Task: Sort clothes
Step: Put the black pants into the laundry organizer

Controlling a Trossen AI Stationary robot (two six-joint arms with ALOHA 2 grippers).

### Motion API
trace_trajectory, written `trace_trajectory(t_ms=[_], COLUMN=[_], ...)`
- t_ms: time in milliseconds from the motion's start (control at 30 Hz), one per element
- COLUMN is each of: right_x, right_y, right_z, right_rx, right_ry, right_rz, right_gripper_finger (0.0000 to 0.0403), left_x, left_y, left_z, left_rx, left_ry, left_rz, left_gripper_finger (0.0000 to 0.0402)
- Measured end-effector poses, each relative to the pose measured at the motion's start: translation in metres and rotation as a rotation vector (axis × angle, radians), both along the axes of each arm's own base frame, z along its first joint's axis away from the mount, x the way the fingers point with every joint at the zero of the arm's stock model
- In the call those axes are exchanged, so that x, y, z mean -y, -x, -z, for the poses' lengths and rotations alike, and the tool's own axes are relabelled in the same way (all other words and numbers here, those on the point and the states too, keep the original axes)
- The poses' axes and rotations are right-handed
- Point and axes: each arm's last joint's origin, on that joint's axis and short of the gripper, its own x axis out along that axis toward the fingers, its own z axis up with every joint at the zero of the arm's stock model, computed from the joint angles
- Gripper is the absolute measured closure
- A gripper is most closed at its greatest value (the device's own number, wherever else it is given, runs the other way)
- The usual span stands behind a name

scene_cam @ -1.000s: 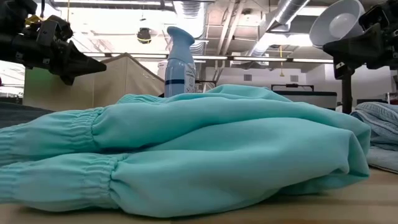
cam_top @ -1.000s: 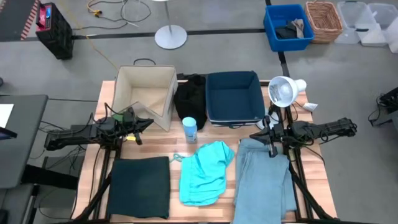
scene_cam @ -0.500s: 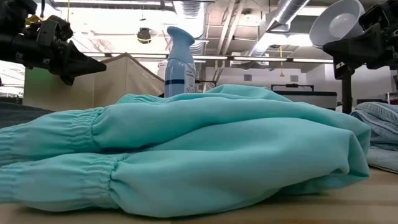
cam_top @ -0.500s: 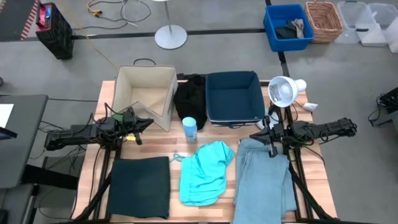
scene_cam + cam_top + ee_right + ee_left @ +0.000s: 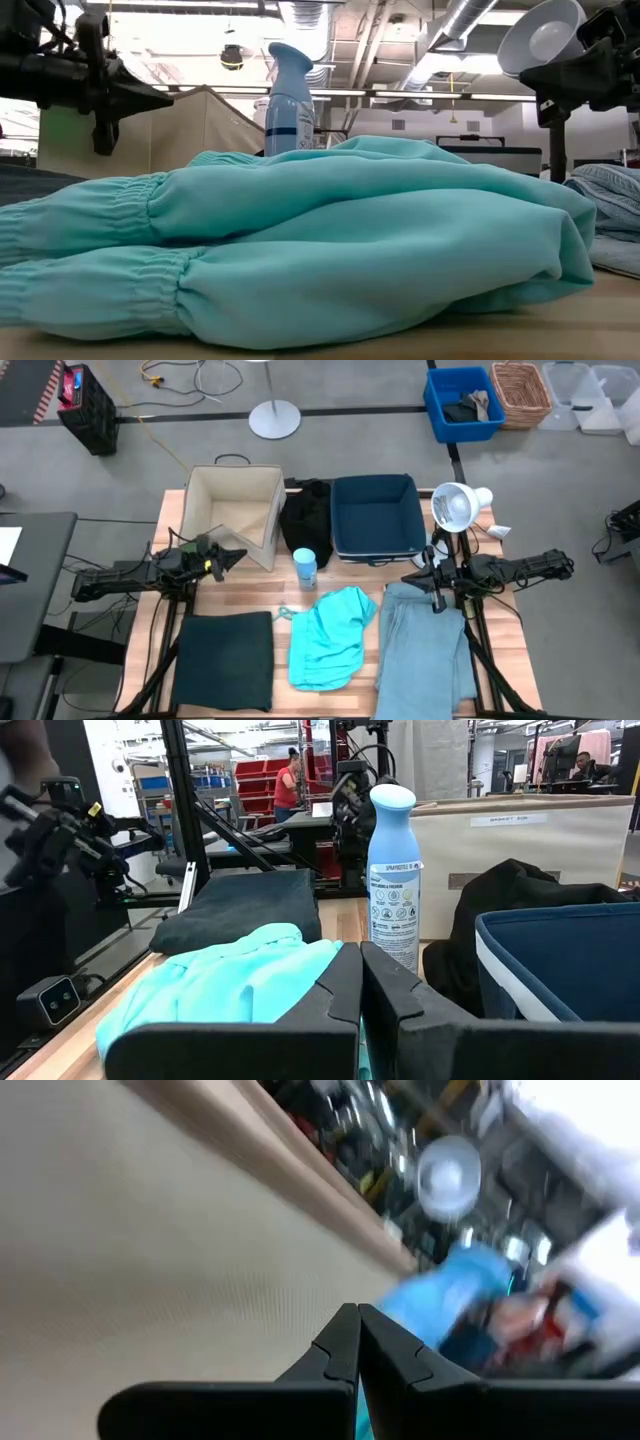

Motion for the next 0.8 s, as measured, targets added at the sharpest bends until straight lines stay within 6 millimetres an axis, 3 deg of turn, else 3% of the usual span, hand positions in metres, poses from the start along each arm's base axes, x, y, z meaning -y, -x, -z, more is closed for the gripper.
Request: trace_trajectory(t_ms=[167,367,467,600,800], right_x=[0.0,0.0,0.0,0.0,0.0], right_y=[0.0,0.0,0.0,0.0,0.0], right_z=[0.0,0.0,0.0,0.0,0.0], right_rx=[0.0,0.0,0.0,0.0,0.0], right_ry=[0.0,0.0,0.0,0.0,0.0], right_rz=[0.0,0.0,0.0,0.0,0.0], right_gripper_finger=[0.0383,0.0383,0.0383,0.0383,0.0383], left_x=[-0.004,-0.004,-0.003,-0.001,0.005], left_y=[0.003,0.003,0.003,0.003,0.009], left_z=[-0.006,-0.006,-0.009,-0.018,-0.039], left_rx=[0.077,0.168,0.215,0.248,0.457], left_ry=[0.041,0.214,0.246,0.118,0.071], left_rz=[-0.147,-0.158,-0.115,-0.021,0.187], left_gripper_finger=[0.0401,0.0401,0.0401,0.0401,0.0401])
